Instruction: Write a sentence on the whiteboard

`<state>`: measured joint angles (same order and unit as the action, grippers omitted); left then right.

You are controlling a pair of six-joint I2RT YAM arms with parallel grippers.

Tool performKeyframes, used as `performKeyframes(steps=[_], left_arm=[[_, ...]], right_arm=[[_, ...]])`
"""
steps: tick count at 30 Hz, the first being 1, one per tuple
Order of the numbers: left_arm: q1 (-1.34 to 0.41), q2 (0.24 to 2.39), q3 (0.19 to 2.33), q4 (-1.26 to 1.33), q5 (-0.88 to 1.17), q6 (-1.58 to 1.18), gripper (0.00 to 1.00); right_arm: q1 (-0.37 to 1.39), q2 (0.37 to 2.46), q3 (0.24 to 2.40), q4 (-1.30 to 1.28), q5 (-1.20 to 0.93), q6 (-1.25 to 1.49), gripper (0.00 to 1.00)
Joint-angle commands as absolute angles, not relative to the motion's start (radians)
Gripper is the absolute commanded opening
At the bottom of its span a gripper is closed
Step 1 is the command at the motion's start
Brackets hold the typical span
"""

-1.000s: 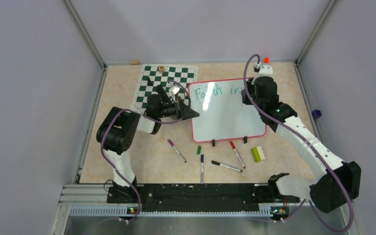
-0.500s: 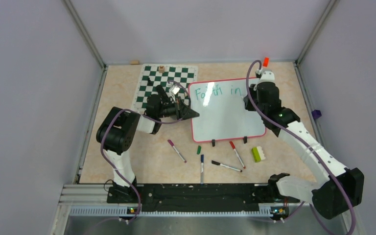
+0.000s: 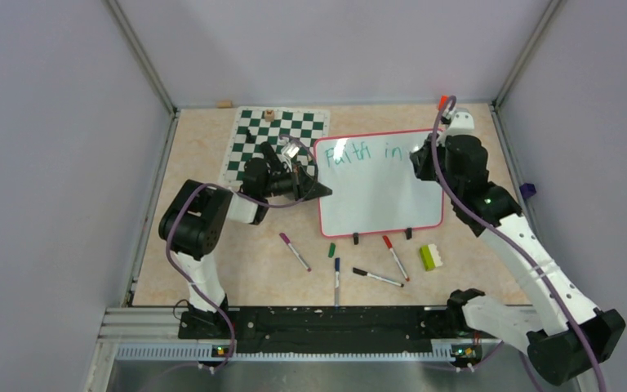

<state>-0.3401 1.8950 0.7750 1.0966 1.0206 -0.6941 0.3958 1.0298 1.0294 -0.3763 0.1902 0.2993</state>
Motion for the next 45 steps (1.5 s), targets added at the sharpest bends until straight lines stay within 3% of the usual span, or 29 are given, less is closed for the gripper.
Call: performKeyframes(steps=[1,9,10,12,14,32,43,45], left_arm=[[-0.324,1.864,0.74,1.064,0.984,-0.639,0.04],[-0.323,1.867,0.749,1.067,1.011,-0.664,0.15],[-0.323,1.871,0.759,1.056,1.022,-0.669,0.19],[-0.323,1.882,0.775,1.055,1.038,-0.689,0.35],[-0.324,1.887,0.778,1.069,1.044,-0.715,0.37],[-0.324,1.811,0.695,1.075,1.011,-0.646,0.38],[-0.342,1.739,0.742,0.8,0.938,-0.506,0.3],[-0.344,1.731,0.744,0.776,0.918,-0.496,0.22]], right_arm=[[0.385,0.995,1.074,-0.36,0.17,0.295,0.0],[0.385,0.973,1.059,-0.359,0.164,0.299,0.0],[0.384,0.968,1.055,-0.36,0.16,0.298,0.0],[0.385,0.964,1.051,-0.36,0.146,0.296,0.0],[0.385,0.962,1.049,-0.361,0.123,0.289,0.0],[0.559,1.023,1.088,-0.395,0.153,0.274,0.0],[0.594,0.992,1.017,-0.334,0.145,0.309,0.0],[0.603,0.998,1.018,-0.333,0.149,0.31,0.0]])
